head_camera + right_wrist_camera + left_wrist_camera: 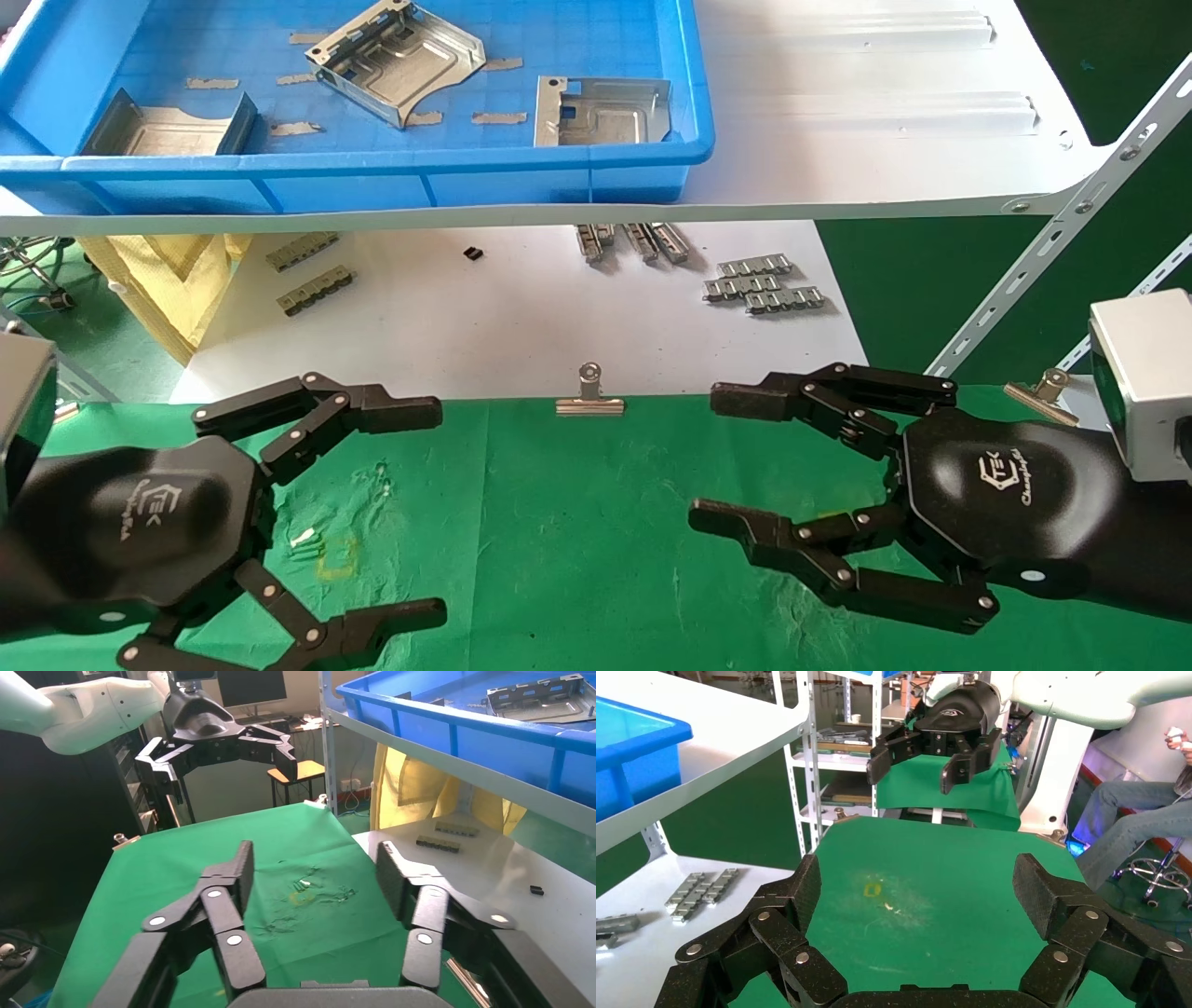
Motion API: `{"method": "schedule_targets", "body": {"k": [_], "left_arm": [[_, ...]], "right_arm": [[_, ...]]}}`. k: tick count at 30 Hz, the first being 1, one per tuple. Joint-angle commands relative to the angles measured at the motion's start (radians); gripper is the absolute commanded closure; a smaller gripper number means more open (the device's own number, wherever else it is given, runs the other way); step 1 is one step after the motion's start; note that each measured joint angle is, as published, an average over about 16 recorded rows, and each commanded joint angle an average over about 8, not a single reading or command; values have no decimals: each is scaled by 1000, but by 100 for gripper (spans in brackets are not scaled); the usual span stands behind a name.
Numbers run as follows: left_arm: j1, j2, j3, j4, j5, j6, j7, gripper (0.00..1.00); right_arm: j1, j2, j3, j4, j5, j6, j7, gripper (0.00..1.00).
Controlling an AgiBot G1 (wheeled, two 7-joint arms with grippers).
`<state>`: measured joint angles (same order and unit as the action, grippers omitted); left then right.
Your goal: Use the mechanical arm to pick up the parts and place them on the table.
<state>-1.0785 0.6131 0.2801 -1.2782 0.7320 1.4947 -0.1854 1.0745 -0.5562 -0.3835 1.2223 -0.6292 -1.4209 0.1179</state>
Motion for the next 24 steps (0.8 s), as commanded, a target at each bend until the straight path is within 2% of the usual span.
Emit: {"method": "schedule_targets", "body": {"k": [1, 24], "left_arm": [[0, 0, 0, 0, 0, 0, 0, 0], [-15, 2, -3, 4, 2, -8, -3, 0]], "right_arm": [[0, 0, 0, 0, 0, 0, 0, 100], [0, 0, 0, 0, 0, 0, 0, 100]]}}
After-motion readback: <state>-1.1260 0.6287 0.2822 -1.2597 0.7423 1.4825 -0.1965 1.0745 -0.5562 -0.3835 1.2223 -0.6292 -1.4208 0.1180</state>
